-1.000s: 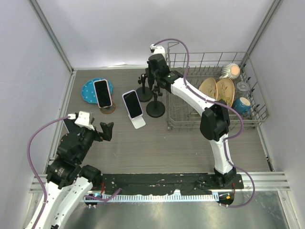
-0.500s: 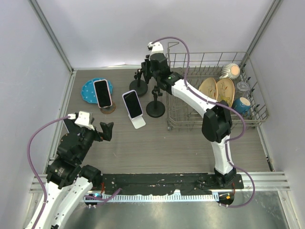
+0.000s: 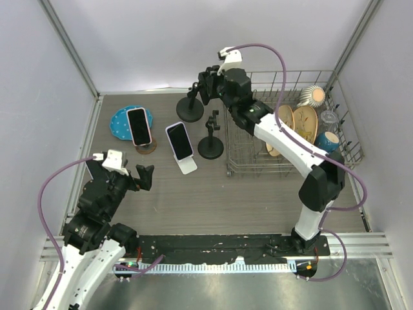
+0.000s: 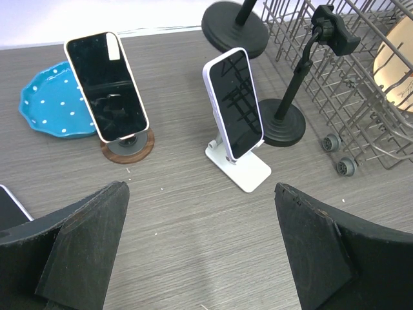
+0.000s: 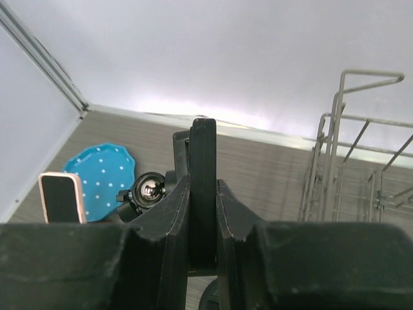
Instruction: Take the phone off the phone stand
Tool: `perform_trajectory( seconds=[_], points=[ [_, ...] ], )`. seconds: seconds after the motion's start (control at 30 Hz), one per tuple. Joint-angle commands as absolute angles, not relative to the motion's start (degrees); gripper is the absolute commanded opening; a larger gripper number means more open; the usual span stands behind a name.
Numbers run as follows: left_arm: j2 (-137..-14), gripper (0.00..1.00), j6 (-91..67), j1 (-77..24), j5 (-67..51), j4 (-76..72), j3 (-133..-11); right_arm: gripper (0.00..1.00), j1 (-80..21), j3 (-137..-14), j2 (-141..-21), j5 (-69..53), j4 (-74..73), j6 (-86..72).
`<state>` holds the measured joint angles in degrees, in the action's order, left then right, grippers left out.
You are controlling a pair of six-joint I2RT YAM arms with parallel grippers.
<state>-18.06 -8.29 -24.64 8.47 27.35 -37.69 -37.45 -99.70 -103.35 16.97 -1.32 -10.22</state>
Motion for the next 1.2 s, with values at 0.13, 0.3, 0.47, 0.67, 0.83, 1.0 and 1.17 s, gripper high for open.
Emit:
perform_trajectory(
  seconds=[0.13, 0.3, 0.47, 0.67, 0.83, 1.0, 1.17],
  points=[
    [-19.2, 1.00, -7.8, -24.8, 9.0, 26.0, -37.5, 0.01, -38.1, -98.1, -88.3, 12.9, 13.1, -12.6],
    [-19.4, 1.00, -7.7, -24.8, 8.6, 26.0, -37.4, 0.01, -38.5, -95.7, -81.5, 7.9, 7.9, -12.7],
    [-19.3, 1.00, -7.8, -24.8, 6.9, 25.8, -37.4, 0.01, -40.2, -91.0, -75.5, 2.3, 0.7, -12.7],
    [-17.9, 1.00, -6.9, -24.8, -3.2, 23.0, -36.7, 0.01, -42.9, -83.1, -68.2, -1.7, -6.2, -11.5],
    [-18.8, 1.00, -7.1, -24.8, -10.9, 20.3, -36.1, 0.01, -50.0, -77.7, -66.8, -0.3, -11.0, -8.2],
    [-23.1, 1.00, -11.4, -24.8, -14.8, 19.1, -37.5, 0.01, -55.8, -71.2, -67.5, 7.9, -9.2, -6.0],
    [-26.4, 1.00, -20.7, -25.1, -18.8, 12.7, -36.6, 0.01, -58.1, -64.7, -68.0, 11.1, -5.4, -5.9]
  ],
)
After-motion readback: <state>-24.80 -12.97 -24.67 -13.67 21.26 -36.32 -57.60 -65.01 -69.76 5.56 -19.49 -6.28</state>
